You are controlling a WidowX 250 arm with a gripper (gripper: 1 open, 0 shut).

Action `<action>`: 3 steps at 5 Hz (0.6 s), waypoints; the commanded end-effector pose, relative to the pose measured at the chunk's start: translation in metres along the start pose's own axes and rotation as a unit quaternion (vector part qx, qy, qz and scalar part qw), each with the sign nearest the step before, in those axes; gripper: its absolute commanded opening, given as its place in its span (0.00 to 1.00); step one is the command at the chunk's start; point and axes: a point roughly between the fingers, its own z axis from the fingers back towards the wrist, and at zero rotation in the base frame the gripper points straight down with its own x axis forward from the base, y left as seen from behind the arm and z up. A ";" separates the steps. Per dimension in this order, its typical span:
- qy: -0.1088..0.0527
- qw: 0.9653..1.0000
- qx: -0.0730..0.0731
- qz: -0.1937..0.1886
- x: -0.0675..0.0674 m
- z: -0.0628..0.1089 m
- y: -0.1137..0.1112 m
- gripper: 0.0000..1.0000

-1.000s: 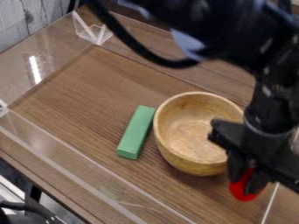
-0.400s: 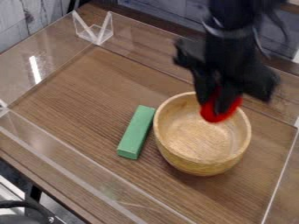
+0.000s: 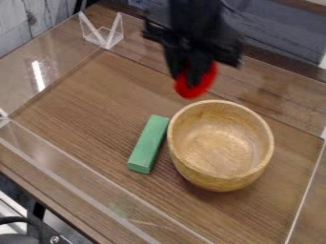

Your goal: Move the red object to the left

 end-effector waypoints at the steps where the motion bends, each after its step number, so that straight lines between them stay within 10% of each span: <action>1: -0.027 1.000 0.007 0.010 0.020 0.012 0.024 0.00; 3: -0.026 0.999 0.019 0.029 0.041 0.007 0.050 0.00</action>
